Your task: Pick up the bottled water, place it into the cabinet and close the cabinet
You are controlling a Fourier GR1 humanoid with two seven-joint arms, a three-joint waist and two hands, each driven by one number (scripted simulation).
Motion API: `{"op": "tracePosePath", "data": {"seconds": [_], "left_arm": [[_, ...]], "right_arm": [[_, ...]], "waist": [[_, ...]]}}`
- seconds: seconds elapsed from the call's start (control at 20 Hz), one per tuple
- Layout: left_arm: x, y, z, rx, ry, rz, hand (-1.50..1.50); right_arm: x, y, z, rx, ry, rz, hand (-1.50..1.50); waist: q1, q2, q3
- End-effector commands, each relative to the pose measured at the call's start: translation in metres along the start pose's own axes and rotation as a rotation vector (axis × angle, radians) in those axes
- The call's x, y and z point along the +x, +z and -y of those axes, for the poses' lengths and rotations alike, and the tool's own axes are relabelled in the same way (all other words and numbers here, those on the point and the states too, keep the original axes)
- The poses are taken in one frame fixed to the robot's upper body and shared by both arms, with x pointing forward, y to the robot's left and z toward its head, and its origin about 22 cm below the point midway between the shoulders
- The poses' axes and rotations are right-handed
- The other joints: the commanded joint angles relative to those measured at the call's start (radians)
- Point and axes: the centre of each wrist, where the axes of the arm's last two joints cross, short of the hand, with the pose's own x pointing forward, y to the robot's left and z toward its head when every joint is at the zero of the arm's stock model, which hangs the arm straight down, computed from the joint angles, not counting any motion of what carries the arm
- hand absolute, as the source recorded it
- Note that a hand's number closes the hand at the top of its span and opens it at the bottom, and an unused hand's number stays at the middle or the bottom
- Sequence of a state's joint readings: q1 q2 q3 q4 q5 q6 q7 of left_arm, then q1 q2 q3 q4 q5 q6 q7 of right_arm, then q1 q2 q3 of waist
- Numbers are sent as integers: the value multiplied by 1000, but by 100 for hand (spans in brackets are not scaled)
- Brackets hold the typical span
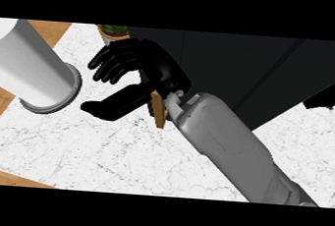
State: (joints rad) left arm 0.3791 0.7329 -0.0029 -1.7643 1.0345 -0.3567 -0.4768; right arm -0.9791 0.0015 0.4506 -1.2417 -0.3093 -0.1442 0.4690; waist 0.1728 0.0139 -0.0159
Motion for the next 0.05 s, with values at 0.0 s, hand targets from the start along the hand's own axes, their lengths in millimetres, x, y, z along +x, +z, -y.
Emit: {"op": "tracePosePath", "data": {"seconds": [0.0], "left_arm": [[-1,2,-3,8,-8,14,-150]], "right_arm": [[5,-19,41,-243,-123,28,-150]], "waist": [[-22,32,12]]}}
